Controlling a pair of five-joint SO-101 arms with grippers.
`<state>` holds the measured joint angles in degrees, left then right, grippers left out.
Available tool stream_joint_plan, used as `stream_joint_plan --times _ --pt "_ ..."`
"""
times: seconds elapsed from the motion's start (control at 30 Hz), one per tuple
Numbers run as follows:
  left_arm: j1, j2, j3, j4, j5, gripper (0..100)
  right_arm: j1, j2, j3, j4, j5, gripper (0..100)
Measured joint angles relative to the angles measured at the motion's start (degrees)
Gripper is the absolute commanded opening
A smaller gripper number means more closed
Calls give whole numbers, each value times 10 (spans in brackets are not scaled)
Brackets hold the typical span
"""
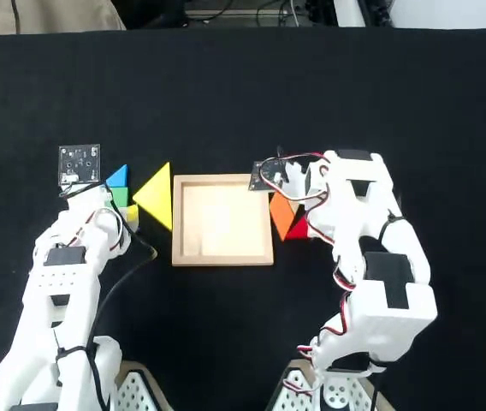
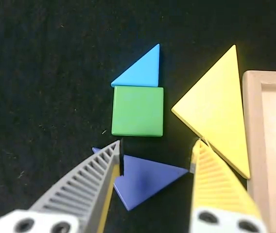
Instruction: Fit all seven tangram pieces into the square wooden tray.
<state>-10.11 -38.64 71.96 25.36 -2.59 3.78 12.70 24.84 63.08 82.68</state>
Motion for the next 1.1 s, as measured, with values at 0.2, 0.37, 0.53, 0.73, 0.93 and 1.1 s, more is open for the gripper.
stream_joint_plan --times 0.2,0.37,0.53,0.73,0.93,1.1 --pt "0 0 10 0 0 238 4 0 0 0 52 320" --pt "0 0 10 0 0 238 5 1 1 0 59 443" --pt "0 0 10 0 0 238 7 2 1 0 87 459" --pt "0 0 10 0 0 238 11 2 1 0 107 459" --pt "0 0 10 0 0 238 15 2 1 13 137 459" --pt "0 0 10 0 0 238 36 7 1 35 159 455"
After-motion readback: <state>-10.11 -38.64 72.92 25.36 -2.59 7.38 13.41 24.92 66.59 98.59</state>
